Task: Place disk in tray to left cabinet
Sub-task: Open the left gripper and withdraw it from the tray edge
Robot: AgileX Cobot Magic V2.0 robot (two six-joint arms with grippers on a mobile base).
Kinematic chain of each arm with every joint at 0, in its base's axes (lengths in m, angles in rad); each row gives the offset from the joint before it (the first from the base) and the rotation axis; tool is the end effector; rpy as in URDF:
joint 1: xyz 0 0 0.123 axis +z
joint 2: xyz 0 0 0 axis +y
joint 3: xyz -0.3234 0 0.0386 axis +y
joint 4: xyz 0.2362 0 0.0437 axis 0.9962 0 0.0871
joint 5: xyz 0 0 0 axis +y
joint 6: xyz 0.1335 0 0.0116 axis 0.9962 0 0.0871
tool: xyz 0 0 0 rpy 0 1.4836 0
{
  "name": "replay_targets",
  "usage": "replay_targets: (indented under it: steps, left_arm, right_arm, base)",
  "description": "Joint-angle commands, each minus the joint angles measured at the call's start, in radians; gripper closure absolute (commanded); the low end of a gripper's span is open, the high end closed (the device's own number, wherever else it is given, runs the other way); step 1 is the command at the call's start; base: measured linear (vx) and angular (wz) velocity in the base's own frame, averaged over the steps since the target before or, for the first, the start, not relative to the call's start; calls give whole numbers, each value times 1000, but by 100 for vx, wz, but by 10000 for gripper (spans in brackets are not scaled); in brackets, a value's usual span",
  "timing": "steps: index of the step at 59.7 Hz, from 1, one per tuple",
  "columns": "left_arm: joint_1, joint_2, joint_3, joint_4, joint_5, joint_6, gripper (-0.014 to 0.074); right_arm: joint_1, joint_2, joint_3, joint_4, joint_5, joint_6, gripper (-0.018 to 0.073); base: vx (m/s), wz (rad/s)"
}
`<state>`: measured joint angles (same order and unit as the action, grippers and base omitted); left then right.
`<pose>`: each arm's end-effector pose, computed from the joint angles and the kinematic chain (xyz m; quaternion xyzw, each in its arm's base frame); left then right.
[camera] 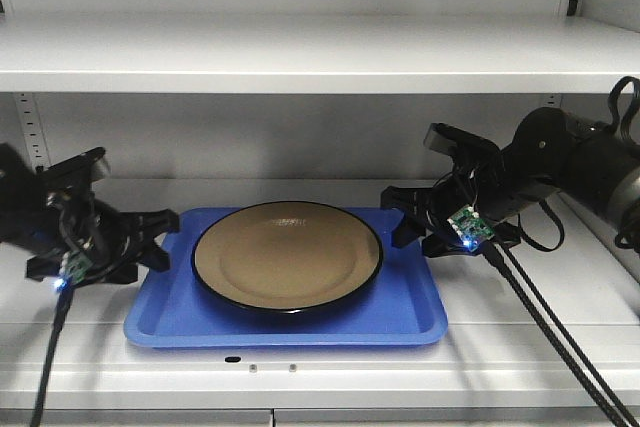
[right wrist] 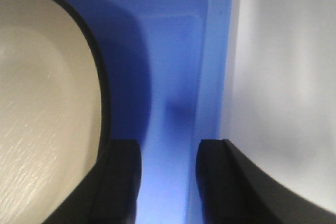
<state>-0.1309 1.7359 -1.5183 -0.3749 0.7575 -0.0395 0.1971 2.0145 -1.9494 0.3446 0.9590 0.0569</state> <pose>0.4087 -0.0878 0.3297 -0.0423 0.9287 -0.1934 0.3137 0.4746 0.1326 0.3252 -0.0159 0.9373 0.2016 0.2838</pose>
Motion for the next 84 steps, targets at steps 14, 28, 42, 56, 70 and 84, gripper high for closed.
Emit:
replay_targets:
  steps: [14,28,42,56,70,84]
  left_arm:
    - [-3,-452,505,28,-471,0,248]
    - [21,-784,886,108,-669,0,416]
    - [117,-1159,1190,186,-686,-5,605]
    - [173,-1467,1426,296,-687,-5,604]
    - [172,-1697,1568,320,-637,-5,603]
    - [172,-1751,1566,319,-576,-5,603]
  right_arm:
    - [0,-66,-35,21,-52,-10,213]
    - [0,-66,-35,21,-52,-10,213]
    - [0,-66,-35,21,-52,-10,213]
    - [0,-66,-35,21,-52,-10,213]
    - [0,-66,-35,21,-52,-10,213]
    - [0,-64,-35,22,-45,-10,213]
  base:
    - [0,0]
    - [0,0]
    - [0,0]
    - [0,0]
    - [0,0]
    - [0,0]
